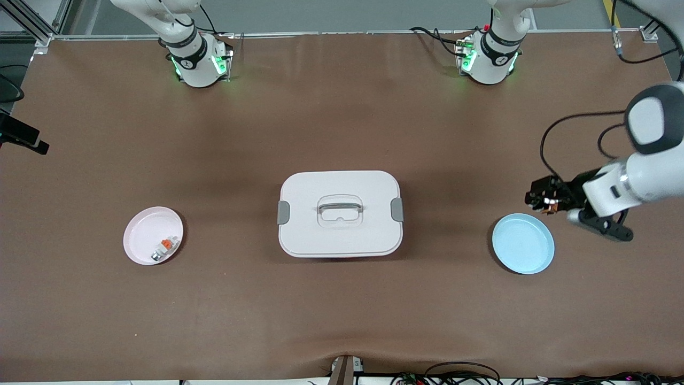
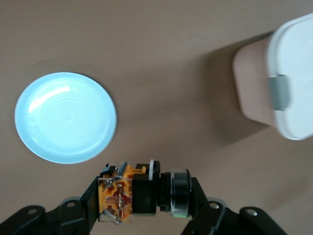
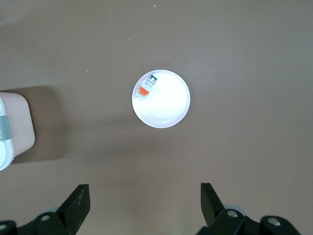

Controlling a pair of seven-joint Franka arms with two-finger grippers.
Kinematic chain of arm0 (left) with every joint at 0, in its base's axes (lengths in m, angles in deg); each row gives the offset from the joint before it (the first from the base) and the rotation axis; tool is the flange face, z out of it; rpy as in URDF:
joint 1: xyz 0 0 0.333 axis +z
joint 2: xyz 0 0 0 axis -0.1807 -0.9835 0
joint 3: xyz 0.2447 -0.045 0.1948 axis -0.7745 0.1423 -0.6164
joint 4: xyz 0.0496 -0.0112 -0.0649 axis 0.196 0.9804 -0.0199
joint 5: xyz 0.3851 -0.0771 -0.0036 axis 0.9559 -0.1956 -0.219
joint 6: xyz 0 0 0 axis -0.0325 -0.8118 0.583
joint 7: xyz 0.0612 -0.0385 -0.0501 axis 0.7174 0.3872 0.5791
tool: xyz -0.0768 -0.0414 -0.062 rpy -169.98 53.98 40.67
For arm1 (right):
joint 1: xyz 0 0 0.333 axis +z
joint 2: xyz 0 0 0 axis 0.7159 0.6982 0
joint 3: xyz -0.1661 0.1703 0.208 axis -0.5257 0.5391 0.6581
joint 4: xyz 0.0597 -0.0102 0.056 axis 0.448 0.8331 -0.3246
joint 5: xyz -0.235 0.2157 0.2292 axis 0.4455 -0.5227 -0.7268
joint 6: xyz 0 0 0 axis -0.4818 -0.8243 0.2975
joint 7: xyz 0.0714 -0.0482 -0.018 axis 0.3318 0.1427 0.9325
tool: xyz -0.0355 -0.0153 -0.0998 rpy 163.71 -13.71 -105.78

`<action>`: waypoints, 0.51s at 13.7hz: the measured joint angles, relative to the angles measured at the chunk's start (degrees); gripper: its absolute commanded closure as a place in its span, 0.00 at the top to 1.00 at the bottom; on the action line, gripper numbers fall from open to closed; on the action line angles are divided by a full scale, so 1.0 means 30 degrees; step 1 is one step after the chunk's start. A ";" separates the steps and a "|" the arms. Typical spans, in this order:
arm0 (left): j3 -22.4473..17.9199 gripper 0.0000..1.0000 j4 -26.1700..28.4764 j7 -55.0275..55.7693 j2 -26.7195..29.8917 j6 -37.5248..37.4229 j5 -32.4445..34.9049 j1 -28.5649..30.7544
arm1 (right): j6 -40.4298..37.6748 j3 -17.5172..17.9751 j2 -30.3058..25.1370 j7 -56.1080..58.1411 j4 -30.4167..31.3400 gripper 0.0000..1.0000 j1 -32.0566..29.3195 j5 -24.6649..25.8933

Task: Transfer orange switch to right arm and place
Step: 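Lift the orange switch off the blue plate with the left gripper, then carry the switch toward the box with the left gripper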

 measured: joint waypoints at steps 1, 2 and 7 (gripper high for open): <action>0.0006 0.17 0.0003 0.0418 0.0635 -0.0531 -0.0914 -0.0005 | -0.0027 0.0006 0.0000 -0.0030 0.0000 1.00 0.0003 0.0149; 0.0024 0.17 -0.0010 0.1085 0.1134 -0.0961 -0.1828 -0.0016 | -0.0042 0.0017 0.0000 -0.0122 0.0000 1.00 0.0007 0.0258; 0.1032 0.18 -0.0809 0.7332 0.1857 -0.1393 -0.4846 -0.0092 | -0.0159 0.0100 0.0000 -0.1055 0.0000 1.00 0.0214 0.0401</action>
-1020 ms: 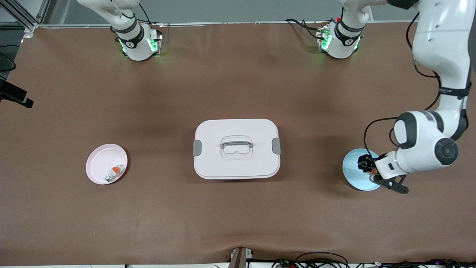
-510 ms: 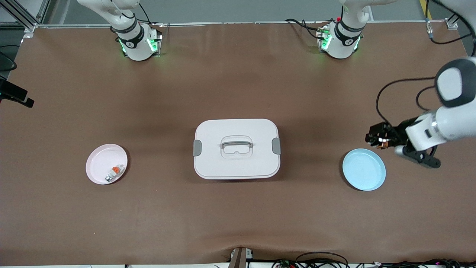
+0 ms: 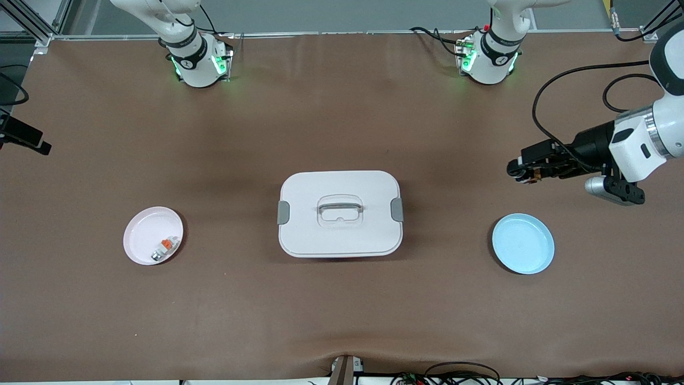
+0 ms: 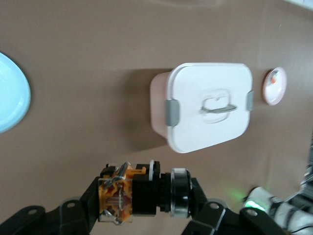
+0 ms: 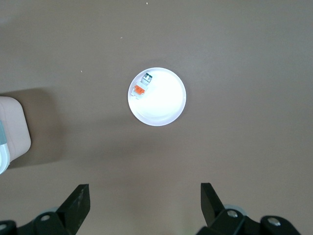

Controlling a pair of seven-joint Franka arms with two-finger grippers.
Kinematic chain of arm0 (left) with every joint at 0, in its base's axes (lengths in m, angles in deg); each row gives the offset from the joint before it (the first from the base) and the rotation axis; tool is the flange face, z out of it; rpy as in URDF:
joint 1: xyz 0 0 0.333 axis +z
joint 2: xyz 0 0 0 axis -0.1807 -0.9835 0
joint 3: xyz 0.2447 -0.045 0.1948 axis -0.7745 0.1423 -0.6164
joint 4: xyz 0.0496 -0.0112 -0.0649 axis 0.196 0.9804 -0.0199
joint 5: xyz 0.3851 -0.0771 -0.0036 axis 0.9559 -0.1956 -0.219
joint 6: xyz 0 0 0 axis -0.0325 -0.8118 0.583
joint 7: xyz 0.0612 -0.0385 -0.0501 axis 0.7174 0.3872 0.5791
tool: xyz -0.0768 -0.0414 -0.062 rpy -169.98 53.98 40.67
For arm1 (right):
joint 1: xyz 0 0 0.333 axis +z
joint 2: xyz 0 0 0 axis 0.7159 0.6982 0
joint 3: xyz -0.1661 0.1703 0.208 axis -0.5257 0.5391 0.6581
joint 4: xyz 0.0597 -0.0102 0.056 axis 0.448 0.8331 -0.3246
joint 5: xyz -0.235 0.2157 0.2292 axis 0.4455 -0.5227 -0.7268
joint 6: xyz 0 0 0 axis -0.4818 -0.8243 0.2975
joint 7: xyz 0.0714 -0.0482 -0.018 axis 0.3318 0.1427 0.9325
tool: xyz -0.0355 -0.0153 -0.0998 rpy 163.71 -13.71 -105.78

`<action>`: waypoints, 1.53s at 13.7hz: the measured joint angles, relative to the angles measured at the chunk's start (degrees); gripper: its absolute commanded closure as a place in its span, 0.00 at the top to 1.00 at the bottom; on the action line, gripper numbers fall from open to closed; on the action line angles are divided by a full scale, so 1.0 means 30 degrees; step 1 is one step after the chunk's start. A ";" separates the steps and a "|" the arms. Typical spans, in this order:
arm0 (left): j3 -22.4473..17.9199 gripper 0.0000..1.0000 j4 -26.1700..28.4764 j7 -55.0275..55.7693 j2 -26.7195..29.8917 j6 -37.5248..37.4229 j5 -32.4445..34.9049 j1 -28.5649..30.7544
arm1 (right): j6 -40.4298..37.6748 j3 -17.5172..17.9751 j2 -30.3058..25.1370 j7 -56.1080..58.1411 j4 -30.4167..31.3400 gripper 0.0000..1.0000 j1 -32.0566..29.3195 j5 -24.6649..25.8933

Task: Transfer orange switch to right arm and place
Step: 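Carry the switch toward the box with the left gripper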

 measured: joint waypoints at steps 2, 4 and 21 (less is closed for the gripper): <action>0.0306 0.18 -0.0553 0.3021 0.0001 0.0000 -0.0260 -0.0030 | -0.0029 -0.0101 0.0000 -0.0009 0.0000 1.00 -0.0008 0.0021; 0.0597 0.17 -0.1028 0.5642 0.0003 0.0000 -0.0345 -0.0031 | -0.0028 -0.0101 0.0000 -0.0047 -0.0001 1.00 -0.0008 0.0032; 0.2446 0.08 -0.2566 1.8368 -0.0076 0.2357 -0.6932 -0.0553 | -0.0067 -0.0028 0.0022 0.0018 -0.0304 1.00 -0.0003 -0.0016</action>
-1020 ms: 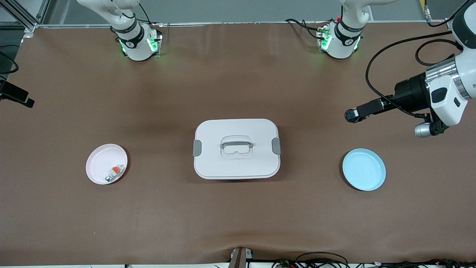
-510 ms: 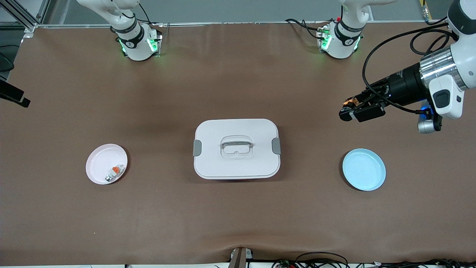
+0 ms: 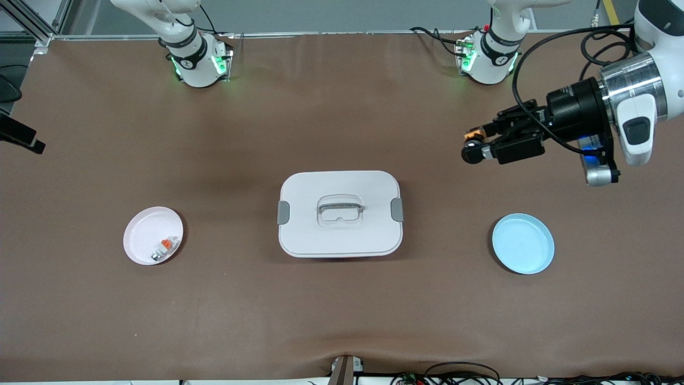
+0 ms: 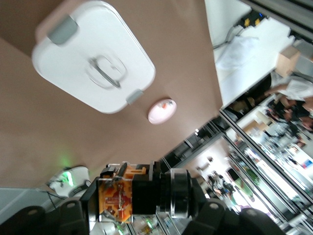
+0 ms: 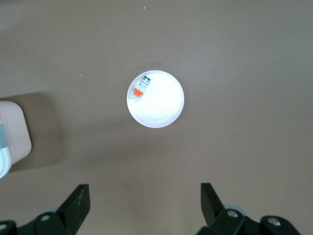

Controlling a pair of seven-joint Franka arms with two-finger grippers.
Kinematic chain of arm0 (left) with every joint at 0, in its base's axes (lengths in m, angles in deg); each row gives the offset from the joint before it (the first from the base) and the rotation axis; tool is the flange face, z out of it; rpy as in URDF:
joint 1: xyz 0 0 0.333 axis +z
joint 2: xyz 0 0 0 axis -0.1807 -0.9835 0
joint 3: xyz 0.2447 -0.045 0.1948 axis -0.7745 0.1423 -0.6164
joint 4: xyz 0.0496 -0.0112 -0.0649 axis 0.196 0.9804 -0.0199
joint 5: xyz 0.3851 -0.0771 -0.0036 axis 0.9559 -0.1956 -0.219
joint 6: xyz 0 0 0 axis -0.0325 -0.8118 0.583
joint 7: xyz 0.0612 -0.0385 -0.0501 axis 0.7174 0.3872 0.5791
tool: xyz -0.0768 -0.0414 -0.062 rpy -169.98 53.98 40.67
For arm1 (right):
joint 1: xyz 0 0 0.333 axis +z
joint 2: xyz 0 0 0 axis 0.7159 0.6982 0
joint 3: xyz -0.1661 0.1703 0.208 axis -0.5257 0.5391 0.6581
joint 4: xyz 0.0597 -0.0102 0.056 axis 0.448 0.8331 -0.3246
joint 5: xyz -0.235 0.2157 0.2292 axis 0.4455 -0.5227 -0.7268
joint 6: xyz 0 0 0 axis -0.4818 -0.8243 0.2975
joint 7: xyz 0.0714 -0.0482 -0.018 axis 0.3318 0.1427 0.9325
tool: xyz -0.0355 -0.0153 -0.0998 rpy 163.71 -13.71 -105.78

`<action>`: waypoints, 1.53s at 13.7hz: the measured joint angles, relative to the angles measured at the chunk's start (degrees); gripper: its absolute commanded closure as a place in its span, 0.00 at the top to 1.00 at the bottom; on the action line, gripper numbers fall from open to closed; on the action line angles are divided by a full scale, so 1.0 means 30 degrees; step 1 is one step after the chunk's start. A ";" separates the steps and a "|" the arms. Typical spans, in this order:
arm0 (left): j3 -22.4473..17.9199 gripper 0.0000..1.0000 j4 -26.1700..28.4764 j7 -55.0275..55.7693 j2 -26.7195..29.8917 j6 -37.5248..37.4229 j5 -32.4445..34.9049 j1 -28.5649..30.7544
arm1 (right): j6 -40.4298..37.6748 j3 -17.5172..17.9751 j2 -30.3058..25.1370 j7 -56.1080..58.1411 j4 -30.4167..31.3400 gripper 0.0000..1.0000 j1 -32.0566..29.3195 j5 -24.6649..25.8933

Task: Transfer orange switch to right arm and place
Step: 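Carry the switch toward the box with the left gripper, then hold the switch out with the left gripper while the right gripper approaches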

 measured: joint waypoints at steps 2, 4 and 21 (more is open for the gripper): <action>0.0316 0.08 -0.0012 0.0003 -0.0005 0.1015 -0.1879 -0.0525 | -0.0170 0.0126 0.0015 0.0134 0.0025 1.00 0.0104 -0.0017; 0.0640 0.07 -0.0011 0.0020 -0.0081 0.2127 -0.3126 -0.1191 | -0.0422 0.0197 0.0015 0.0158 0.0030 1.00 0.0337 -0.0055; 0.0814 0.07 -0.0538 -0.0079 -0.3819 0.7082 -0.3459 -0.7174 | 1.3211 0.0392 -0.1988 -0.0035 0.6486 1.00 0.5230 -1.7898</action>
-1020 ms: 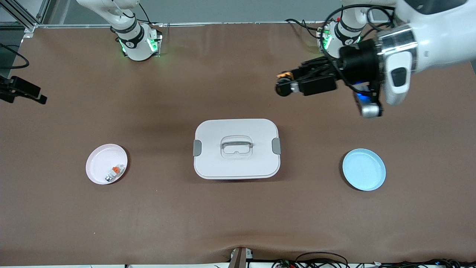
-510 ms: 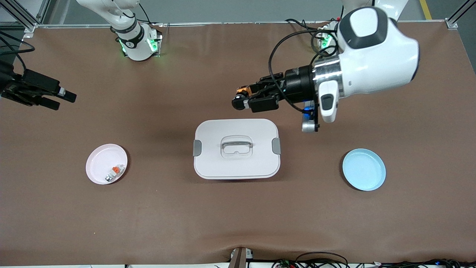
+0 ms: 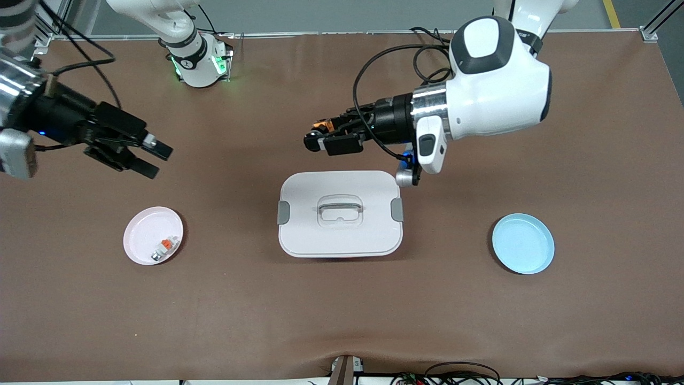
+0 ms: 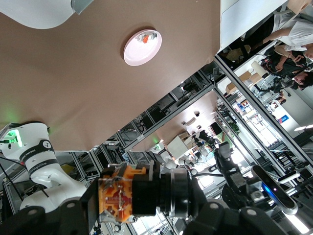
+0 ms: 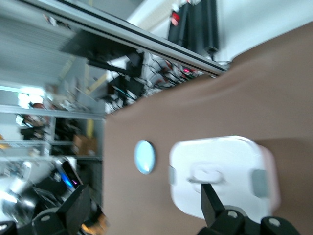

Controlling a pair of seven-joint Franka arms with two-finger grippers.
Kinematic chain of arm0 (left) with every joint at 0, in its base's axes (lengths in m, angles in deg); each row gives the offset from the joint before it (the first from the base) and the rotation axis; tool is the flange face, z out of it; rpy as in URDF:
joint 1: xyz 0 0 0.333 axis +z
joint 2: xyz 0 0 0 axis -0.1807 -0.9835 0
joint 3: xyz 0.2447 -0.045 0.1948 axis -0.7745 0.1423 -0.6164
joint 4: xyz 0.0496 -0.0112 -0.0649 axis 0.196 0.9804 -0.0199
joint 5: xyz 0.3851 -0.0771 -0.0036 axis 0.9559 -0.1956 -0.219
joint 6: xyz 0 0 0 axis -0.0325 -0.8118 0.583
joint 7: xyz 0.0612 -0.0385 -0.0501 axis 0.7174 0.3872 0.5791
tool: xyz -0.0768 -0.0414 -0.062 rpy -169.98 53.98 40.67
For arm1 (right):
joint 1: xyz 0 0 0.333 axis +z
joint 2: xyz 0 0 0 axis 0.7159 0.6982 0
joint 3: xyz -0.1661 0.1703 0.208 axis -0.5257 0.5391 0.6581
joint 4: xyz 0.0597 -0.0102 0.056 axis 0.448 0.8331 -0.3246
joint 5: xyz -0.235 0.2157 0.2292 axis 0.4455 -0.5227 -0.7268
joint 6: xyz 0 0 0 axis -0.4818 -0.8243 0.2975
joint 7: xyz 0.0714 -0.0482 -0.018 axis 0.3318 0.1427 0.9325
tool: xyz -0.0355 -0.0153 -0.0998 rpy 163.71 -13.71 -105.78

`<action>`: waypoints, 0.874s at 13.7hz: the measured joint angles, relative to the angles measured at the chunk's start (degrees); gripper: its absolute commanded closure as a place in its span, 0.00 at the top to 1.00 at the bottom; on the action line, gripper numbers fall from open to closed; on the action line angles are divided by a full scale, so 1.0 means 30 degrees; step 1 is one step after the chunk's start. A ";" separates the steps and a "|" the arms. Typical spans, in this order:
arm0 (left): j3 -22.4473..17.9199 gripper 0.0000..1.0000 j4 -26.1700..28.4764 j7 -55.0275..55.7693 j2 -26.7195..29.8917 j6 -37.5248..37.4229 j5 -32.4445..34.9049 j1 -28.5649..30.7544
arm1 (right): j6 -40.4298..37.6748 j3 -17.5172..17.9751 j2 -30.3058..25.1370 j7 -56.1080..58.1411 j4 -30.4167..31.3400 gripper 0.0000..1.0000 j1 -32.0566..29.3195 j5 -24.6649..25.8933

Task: Transfer orange switch to right arm and place
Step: 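Hold the switch out with the left gripper while the right gripper approaches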

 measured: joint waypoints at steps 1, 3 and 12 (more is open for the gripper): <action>0.0001 0.07 -0.0012 0.0003 -0.0099 0.0430 0.0000 -0.0322 | 0.1449 0.0005 -0.0350 0.0185 0.0781 1.00 0.0628 -0.0716; -0.0005 0.07 -0.0034 0.0014 -0.0400 0.1401 0.0000 -0.1039 | 0.3452 0.0021 -0.1157 0.0847 0.2111 1.00 0.1779 -0.1351; -0.0029 0.07 -0.0209 0.0018 -0.1340 0.3352 0.0446 -0.2779 | 0.4082 -0.0099 -0.3337 1.2237 0.7617 1.00 0.2519 -1.1973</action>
